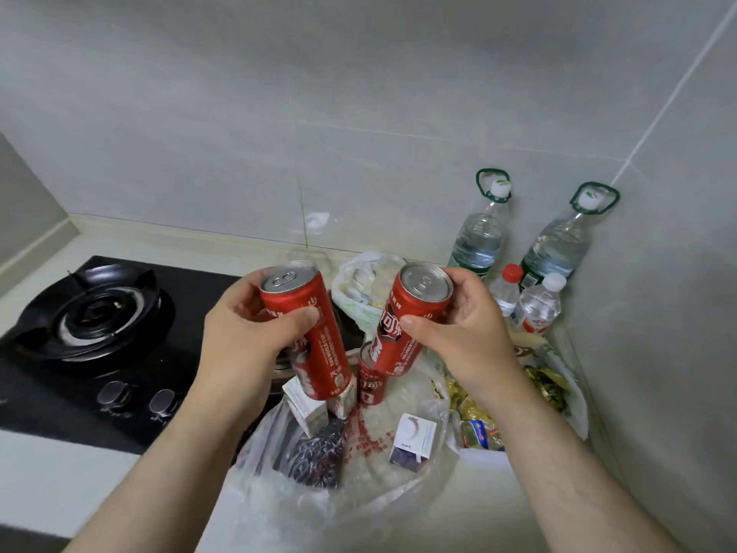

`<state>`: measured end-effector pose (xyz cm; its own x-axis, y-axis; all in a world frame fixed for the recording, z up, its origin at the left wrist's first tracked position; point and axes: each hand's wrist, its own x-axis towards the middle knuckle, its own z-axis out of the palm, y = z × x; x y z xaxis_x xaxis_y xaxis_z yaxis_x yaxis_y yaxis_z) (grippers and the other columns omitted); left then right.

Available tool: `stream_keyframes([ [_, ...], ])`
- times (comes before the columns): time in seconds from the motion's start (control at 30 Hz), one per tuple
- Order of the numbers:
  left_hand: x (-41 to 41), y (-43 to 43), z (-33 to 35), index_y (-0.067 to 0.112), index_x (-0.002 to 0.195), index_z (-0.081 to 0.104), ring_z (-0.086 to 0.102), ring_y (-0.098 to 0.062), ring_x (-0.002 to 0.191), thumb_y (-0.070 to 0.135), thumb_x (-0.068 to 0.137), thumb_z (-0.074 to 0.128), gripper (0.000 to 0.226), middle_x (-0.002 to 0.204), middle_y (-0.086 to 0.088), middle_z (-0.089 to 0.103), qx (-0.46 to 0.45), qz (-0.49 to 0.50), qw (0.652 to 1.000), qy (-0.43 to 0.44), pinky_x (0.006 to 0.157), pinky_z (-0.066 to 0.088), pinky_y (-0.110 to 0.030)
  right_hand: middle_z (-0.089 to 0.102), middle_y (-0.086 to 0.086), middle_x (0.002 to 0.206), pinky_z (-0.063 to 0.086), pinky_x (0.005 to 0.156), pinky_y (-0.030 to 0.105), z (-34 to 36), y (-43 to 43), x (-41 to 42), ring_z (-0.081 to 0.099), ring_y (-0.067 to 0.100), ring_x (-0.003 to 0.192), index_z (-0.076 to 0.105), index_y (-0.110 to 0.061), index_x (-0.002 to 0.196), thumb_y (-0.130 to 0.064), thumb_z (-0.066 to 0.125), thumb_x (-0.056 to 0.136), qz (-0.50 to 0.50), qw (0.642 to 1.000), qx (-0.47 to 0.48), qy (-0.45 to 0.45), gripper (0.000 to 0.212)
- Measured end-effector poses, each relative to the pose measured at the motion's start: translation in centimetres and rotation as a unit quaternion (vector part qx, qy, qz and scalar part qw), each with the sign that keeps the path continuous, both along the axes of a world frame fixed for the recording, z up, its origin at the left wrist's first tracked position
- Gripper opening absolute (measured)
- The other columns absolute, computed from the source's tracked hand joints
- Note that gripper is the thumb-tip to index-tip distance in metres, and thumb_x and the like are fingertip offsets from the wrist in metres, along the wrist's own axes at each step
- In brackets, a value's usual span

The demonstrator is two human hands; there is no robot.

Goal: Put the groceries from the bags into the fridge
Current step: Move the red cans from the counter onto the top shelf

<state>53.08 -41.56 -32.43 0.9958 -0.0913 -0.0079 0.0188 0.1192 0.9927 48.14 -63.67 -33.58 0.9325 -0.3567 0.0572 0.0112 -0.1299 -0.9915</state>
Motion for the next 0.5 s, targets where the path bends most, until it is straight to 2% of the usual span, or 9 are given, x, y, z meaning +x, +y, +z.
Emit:
stream_keyframes([
  [0.13, -0.9, 3.7, 1.2, 0.019, 0.106, 0.068, 0.071, -0.017, 0.080, 0.008, 0.066, 0.078, 0.042, 0.088, -0.002, 0.074, -0.013, 0.029, 0.999, -0.013, 0.067, 0.053, -0.032, 0.074, -0.012, 0.098, 0.054, 0.080, 0.025, 2.2, 3.8, -0.1, 0.070, 0.005, 0.093, 0.060, -0.026, 0.107, 0.002, 0.082, 0.069, 0.022, 0.999, 0.019, -0.026, 0.051],
  [0.2, -1.5, 5.8, 1.7, 0.019, 0.104, 0.068, 0.071, -0.017, 0.080, 0.012, 0.063, 0.078, 0.043, 0.089, -0.002, 0.074, -0.013, 0.039, 0.999, -0.012, 0.066, 0.054, -0.031, 0.074, -0.016, 0.094, 0.053, 0.073, 0.018, 3.1, 6.2, -0.2, 0.069, 0.002, 0.089, 0.061, -0.027, 0.103, 0.004, 0.079, 0.071, 0.042, 0.999, 0.019, -0.029, 0.049],
  [0.27, -2.3, 8.2, 2.4, 0.020, 0.103, 0.069, 0.071, -0.017, 0.082, 0.008, 0.064, 0.082, 0.043, 0.090, -0.004, 0.074, -0.007, 0.050, 0.999, -0.015, 0.067, 0.054, -0.030, 0.074, -0.017, 0.095, 0.052, 0.070, 0.014, 3.9, 8.8, -0.2, 0.069, 0.000, 0.088, 0.062, -0.028, 0.103, 0.003, 0.079, 0.072, 0.064, 0.997, 0.016, -0.030, 0.047],
  [0.37, -3.5, 12.2, 3.5, 0.025, 0.102, 0.067, 0.071, -0.013, 0.081, 0.002, 0.072, 0.076, 0.038, 0.089, 0.001, 0.074, -0.001, 0.083, 0.996, -0.030, 0.065, 0.052, -0.028, 0.074, -0.013, 0.097, 0.054, 0.068, 0.015, 5.0, 13.2, -0.2, 0.070, 0.002, 0.088, 0.062, -0.030, 0.105, -0.001, 0.079, 0.073, 0.096, 0.995, 0.020, -0.033, 0.046],
  [0.5, -5.8, 18.0, 4.8, 0.028, 0.105, 0.066, 0.071, -0.011, 0.086, 0.006, 0.074, 0.076, 0.039, 0.093, 0.005, 0.074, 0.013, 0.149, 0.988, -0.045, 0.073, 0.052, -0.033, 0.074, -0.010, 0.097, 0.055, 0.070, 0.022, 6.0, 18.9, 0.0, 0.071, 0.005, 0.088, 0.063, -0.029, 0.106, -0.004, 0.079, 0.075, 0.144, 0.987, 0.042, -0.048, 0.043],
])
